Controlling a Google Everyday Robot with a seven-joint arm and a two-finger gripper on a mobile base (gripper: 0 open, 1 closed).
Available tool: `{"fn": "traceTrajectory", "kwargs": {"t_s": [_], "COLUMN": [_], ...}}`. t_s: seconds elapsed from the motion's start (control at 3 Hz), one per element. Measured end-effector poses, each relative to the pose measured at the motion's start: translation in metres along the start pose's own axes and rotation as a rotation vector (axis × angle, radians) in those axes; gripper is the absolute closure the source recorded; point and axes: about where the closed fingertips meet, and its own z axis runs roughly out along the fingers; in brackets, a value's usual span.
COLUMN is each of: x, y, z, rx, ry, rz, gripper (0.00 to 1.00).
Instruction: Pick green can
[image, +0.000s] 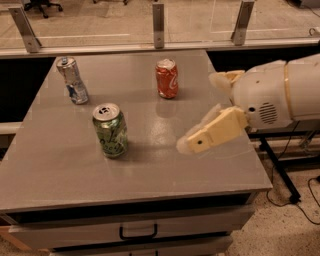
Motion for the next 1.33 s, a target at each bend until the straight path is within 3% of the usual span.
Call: {"fn": "traceTrajectory", "kwargs": {"t_s": [0.33, 0.67, 1.0, 1.33], "x": [-0.014, -0.021, -0.014, -0.010], "y": [0.029, 0.049, 0.041, 0.028], "z": [0.053, 0.100, 0.157, 0.185], "rx": [-0.094, -0.155, -0.162, -0.152], "ry": [-0.136, -0.215, -0.253, -0.266], "rz": [0.006, -0.012, -0.040, -0.045], "gripper": [0.00, 0.00, 0.00, 0.00]}}
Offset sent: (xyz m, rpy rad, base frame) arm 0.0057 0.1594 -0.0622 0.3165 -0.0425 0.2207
